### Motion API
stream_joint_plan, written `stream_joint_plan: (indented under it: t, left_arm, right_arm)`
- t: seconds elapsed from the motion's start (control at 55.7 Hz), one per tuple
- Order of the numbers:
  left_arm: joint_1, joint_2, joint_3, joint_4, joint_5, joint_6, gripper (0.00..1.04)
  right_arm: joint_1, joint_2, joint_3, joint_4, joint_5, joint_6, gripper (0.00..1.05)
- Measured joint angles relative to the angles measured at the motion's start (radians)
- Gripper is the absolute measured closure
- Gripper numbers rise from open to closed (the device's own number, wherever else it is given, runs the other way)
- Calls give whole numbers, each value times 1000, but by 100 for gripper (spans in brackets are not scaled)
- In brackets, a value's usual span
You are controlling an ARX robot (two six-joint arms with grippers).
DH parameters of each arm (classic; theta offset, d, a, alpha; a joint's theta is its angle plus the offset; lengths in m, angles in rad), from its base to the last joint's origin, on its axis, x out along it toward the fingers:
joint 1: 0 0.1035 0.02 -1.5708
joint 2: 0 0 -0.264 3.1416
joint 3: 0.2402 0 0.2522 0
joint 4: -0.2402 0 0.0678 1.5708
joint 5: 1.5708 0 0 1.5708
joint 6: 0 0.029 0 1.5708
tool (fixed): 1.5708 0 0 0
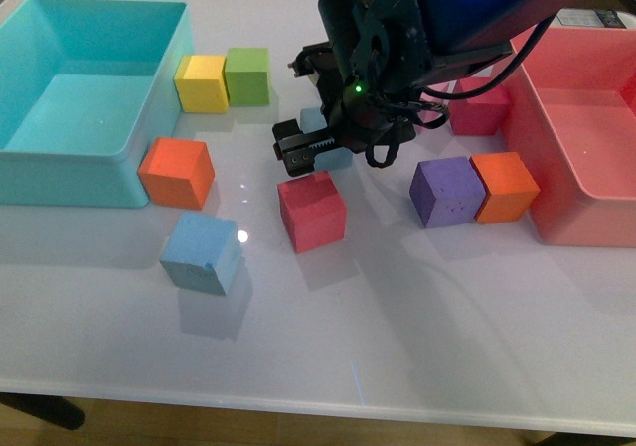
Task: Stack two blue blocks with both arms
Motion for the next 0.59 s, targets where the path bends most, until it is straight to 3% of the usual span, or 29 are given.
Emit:
stream_joint_plan:
  t: [0.269,0.466,0.592]
  left_arm:
    - [0,0,0,0,0,0,9]
    - [0,0,0,0,0,0,9]
    - [0,0,0,0,0,0,9]
  right_arm:
    - [-20,-313,-287,228,-18,0,9]
    - [-40,-651,-642,402,-2,-3,9]
    - [-49,-759,-893,840,271,19,25]
